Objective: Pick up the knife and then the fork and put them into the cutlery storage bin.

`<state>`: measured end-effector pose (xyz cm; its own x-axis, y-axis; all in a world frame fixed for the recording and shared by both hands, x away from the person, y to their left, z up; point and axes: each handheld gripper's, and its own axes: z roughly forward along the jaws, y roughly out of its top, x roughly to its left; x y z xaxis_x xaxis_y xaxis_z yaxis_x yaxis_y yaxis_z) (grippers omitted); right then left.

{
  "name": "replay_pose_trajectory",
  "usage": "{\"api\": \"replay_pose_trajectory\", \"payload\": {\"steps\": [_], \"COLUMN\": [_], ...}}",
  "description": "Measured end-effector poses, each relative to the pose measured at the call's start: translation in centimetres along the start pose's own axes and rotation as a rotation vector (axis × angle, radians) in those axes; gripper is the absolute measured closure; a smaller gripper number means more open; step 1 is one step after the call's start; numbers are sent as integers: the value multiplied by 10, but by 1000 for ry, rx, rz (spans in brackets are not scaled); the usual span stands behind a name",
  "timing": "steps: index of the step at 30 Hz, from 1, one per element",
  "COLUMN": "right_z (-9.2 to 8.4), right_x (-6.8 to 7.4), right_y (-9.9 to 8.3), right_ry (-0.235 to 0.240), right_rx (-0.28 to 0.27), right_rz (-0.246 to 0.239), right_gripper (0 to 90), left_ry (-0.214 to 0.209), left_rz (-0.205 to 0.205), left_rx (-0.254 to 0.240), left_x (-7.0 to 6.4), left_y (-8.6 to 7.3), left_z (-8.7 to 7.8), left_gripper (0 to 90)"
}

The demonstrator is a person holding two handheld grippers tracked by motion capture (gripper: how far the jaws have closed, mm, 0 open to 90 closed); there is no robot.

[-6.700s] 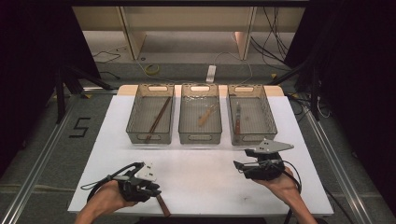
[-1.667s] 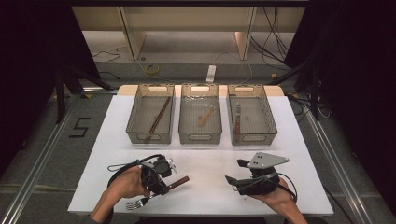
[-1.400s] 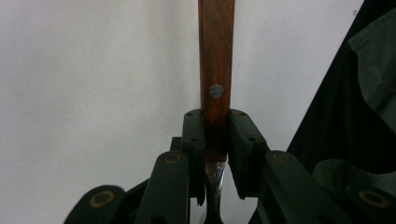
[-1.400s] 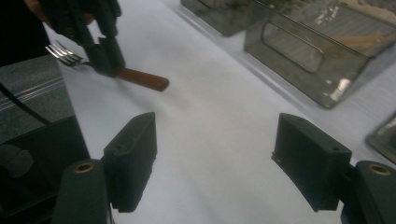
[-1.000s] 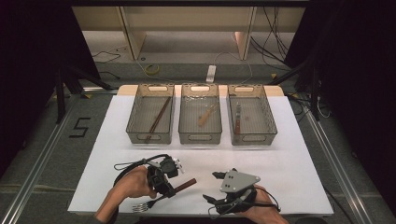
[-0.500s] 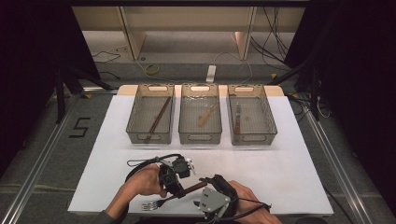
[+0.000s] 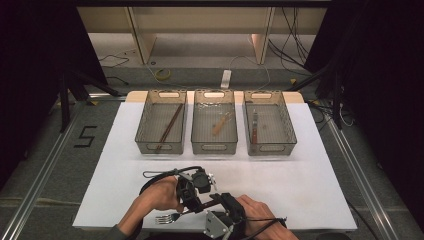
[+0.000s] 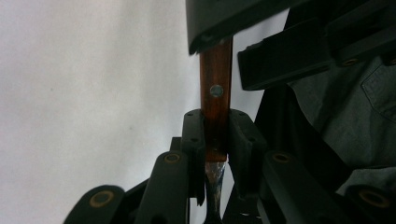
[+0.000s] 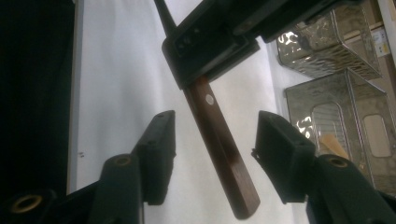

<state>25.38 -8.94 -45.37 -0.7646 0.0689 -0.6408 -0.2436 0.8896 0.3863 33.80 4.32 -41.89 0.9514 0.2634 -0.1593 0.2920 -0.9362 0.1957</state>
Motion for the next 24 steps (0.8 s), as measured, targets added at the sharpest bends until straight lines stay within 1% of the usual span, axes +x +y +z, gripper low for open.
{"api": "replay_pose_trajectory", "payload": {"steps": [1, 2, 3, 4, 5, 7, 10, 11, 13, 15, 17, 19, 20, 21, 23, 24], "right_z": [1, 1, 2, 2, 3, 3, 5, 5, 6, 6, 5, 5, 5, 5, 5, 5], "right_x": [0, 1, 2, 2, 4, 5, 8, 9, 11, 12, 14, 14, 14, 14, 16, 16], "right_y": [0, 0, 1, 1, 2, 2, 3, 4, 4, 5, 5, 5, 5, 5, 4, 3], "right_ry": [7, -1, -6, -6, -14, -23, -27, -36, -45, -41, -55, -54, -56, -56, -49, -49], "right_rx": [-1, 4, 5, 4, 10, 15, 24, 31, 35, 34, 33, 37, 39, 38, 43, 34], "right_rz": [-16, -19, -11, -47, -33, -63, -93, -94, -114, -128, -145, -188, -192, -213, -221, -235], "right_gripper": [508, 518, 533, 546, 557, 577, 624, 639, 673, 706, 721, 737, 746, 755, 774, 778], "left_ry": [-3, -3, -4, -2, 0, -2, -8, -10, -17, -13, -17, -15, -13, -14, -18, -19], "left_rz": [10, 5, 12, 13, 16, 17, 18, 21, 30, 23, 28, 31, 33, 34, 34, 34], "left_rx": [6, 2, 6, 9, 11, 17, 17, 17, 22, 19, 19, 20, 21, 21, 17, 14], "left_x": [0, -2, -2, -3, -2, -2, -4, -5, -7, -7, -6, -7, -7, -7, -7, -7], "left_y": [1, 2, 3, 3, 3, 3, 4, 4, 5, 5, 5, 5, 5, 5, 5, 5], "left_z": [0, 0, 0, 1, 1, 1, 0, 0, 0, 0, -1, -1, -1, -1, -1, -1], "left_gripper": [771, 770, 771, 771, 770, 770, 770, 770, 770, 770, 769, 769, 768, 767, 764, 764]}}
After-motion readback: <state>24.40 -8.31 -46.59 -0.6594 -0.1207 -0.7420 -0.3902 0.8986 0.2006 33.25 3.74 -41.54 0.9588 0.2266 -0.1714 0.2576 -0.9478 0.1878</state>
